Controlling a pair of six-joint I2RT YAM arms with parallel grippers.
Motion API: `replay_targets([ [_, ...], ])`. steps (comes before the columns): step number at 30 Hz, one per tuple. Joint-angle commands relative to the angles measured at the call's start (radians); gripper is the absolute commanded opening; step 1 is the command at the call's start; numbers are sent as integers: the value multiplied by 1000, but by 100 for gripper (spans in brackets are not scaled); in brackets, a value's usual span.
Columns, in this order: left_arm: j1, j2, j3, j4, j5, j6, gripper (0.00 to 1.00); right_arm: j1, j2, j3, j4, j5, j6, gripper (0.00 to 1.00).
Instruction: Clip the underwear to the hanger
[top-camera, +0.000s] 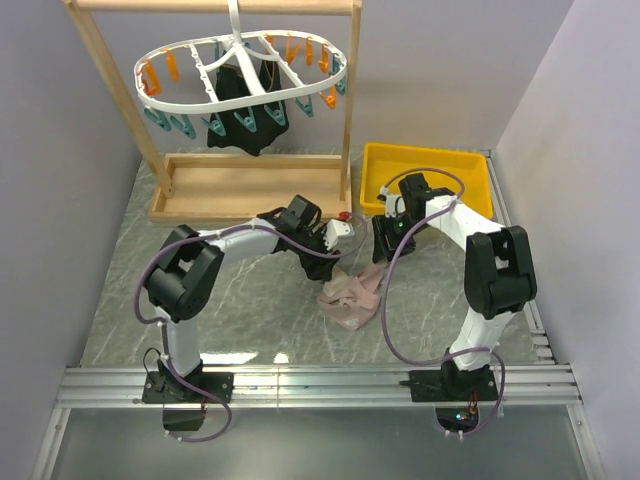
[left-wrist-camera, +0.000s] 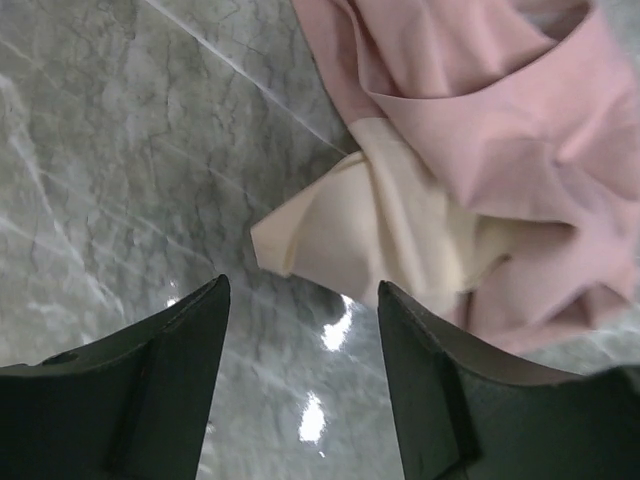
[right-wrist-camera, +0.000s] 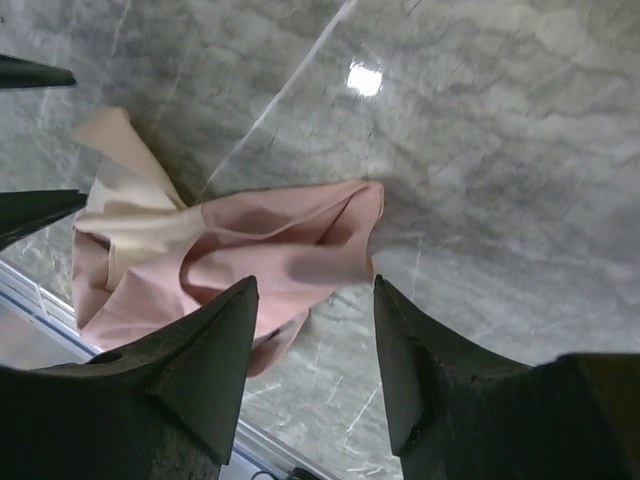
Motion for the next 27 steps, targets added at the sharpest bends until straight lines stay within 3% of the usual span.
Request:
replay_targets([
  [1, -17, 36, 61, 27, -27, 62, 63, -11, 35, 46, 15, -21, 8, 57],
  [6, -34, 63, 76, 47, -32, 67, 52, -9, 90, 57, 8, -45, -3, 56],
  [8, -40, 74, 87, 45, -25, 67, 42, -11, 93, 43, 6, -63, -9, 49],
  [9, -41, 76, 93, 42, -12, 67, 37, -11, 93, 39, 3, -70, -18, 44],
  [10, -41, 74, 94, 29, -5, 67, 23, -9, 89, 32, -1, -82, -24, 25],
  [11, -41, 71, 102, 16, 3, 70, 15, -11, 76, 22, -5, -87, -30, 14],
  [13, -37, 35, 88, -2, 2, 71, 1, -12, 55, 9, -12, -94, -46, 0],
  [19, 70, -159, 32, -125, 22, 44, 1, -26, -71, -64, -31, -90, -124, 0],
  [25, 157, -291, -63, -314, -21, 108, 0, -23, -148, -130, -54, -19, -197, 0],
  [27, 157, -308, -99, -338, -35, 114, 1, -17, -143, -136, -83, -4, -226, 6],
])
